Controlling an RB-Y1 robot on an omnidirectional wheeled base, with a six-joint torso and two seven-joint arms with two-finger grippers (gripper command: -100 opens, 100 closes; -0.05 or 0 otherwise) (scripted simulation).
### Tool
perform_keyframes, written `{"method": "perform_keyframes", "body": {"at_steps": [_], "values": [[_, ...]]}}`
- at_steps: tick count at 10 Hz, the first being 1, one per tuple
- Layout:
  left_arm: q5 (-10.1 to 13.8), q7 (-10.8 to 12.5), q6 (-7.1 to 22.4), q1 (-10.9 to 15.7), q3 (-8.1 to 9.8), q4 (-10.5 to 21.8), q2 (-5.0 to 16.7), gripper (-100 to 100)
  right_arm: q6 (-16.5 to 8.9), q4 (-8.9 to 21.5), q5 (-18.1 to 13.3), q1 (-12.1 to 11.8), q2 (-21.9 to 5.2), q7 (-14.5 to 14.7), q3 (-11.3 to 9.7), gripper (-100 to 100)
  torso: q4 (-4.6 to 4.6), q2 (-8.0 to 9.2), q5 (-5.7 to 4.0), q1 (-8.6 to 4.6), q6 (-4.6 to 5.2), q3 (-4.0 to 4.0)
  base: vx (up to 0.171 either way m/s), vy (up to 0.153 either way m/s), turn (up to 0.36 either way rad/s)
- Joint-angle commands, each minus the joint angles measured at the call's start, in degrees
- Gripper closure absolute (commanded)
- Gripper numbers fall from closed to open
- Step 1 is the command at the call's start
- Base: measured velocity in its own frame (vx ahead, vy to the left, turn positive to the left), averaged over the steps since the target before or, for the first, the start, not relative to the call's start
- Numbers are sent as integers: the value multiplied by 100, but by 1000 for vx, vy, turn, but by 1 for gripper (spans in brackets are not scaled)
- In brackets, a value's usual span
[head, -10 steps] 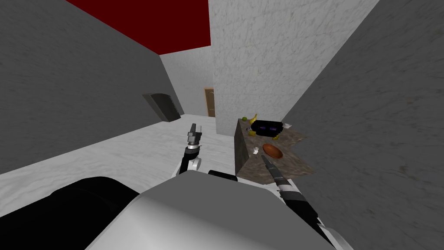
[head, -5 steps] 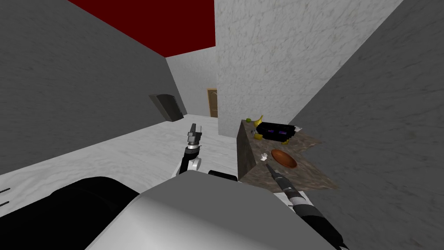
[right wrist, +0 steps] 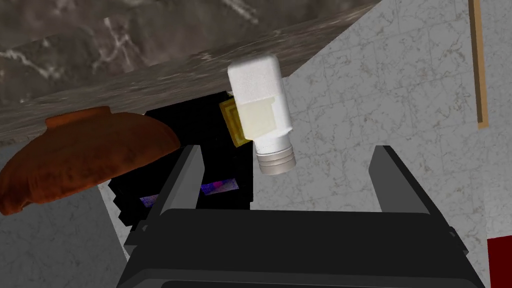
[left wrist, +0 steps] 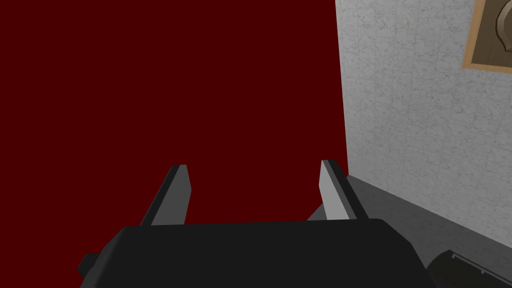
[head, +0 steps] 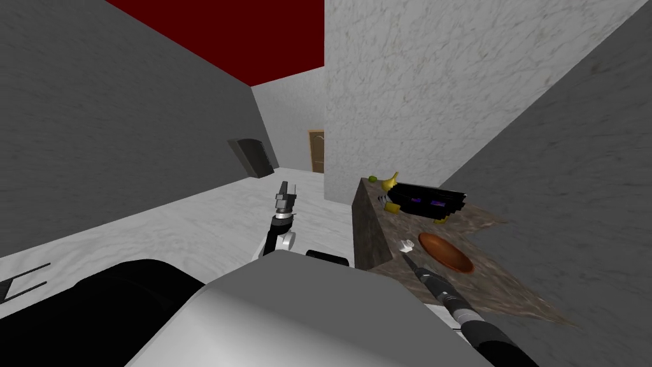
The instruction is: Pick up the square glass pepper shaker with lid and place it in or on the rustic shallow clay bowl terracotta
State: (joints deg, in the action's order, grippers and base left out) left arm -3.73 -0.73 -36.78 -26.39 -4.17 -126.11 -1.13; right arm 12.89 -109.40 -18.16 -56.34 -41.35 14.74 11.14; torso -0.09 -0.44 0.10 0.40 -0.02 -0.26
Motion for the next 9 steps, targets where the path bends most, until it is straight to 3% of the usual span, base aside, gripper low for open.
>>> {"method": "perform_keyframes", "body": {"at_steps": [1,6,8,9], "values": [[0,0,0,0,0,0,0,0,-62,-59,-32,-161,-108,44,88,-100,0,0,0,0,0,0,84,57,20],[0,0,0,0,0,0,0,0,-251,306,-319,-595,-743,373,419,-100,1,5,-3,-14,0,3,95,58,71],[0,0,0,0,0,0,0,0,-320,443,-424,-747,-934,493,545,-100,3,15,-3,-10,1,8,82,70,71],[0,0,0,0,0,0,0,0,-332,361,-386,-690,-883,441,484,-100,3,13,-2,-10,0,7,44,27,16]]}}
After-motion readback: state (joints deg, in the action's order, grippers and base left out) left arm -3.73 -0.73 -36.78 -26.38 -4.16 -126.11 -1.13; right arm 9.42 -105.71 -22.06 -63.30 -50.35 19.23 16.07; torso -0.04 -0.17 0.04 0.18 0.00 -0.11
